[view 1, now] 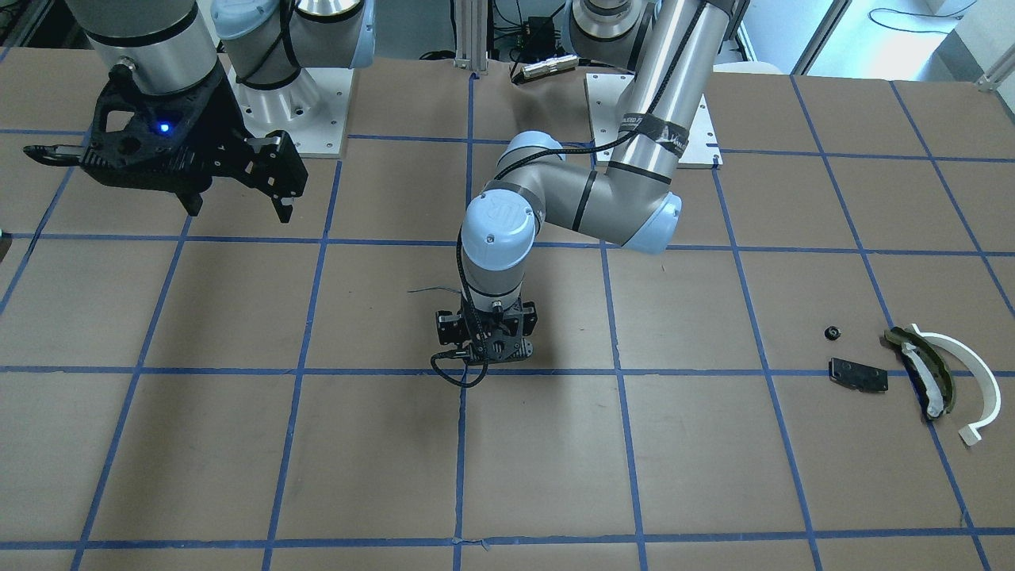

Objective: Place bearing gear from tray to pile

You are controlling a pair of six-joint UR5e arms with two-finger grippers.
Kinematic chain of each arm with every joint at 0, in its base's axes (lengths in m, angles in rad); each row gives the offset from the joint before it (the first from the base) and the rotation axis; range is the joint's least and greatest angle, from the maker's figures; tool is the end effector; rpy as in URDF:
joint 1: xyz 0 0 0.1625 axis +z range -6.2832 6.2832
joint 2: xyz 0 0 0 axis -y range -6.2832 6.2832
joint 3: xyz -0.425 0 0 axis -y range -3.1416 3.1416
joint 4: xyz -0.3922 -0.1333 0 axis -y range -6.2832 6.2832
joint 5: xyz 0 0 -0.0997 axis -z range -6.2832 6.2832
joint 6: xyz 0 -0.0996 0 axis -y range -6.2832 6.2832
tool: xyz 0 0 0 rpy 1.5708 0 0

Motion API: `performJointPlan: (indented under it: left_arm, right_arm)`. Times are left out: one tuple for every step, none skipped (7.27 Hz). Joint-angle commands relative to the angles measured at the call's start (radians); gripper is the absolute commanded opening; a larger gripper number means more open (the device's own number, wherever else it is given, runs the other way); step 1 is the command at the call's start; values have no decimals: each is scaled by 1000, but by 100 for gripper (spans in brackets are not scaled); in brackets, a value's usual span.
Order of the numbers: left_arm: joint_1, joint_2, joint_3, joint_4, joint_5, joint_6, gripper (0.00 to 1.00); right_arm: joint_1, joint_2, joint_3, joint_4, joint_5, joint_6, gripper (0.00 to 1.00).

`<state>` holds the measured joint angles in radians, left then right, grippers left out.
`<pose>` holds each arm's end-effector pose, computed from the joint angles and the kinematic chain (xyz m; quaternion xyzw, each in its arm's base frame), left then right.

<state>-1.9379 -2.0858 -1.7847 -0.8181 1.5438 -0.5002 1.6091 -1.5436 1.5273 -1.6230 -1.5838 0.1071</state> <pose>-0.3437 -0.5149 0.1740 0.0663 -0.9976 0.0051 0.0172 0.1514 -0.5046 0.5012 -0.0346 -0.9988 0.0346 0.0040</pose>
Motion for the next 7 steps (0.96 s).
performJointPlan:
  left_arm:
    - [-7, -26, 2, 30, 1, 9, 75]
    - [-12, -26, -8, 17, -1, 15, 57]
    - [-15, -23, -9, 16, 2, 15, 40]
    - [-13, -26, -7, 19, 4, 17, 1]
    - [-15, -23, -5, 19, 7, 19, 0]
    - [-15, -22, -1, 17, 36, 20, 0]
    - [-3, 22, 11, -11, 57, 78, 0]
  right_arm:
    - [0, 0, -6, -40, -2, 0, 100]
    - [0, -1, -9, -40, 2, 5, 100]
    - [0, -3, -9, -34, -2, 6, 100]
    - [2, -3, -10, -37, -2, 6, 100]
    - [2, -1, -10, -38, 5, 8, 100]
    - [2, -3, -10, -37, -1, 10, 100]
    - [2, -3, -9, -35, 5, 10, 100]
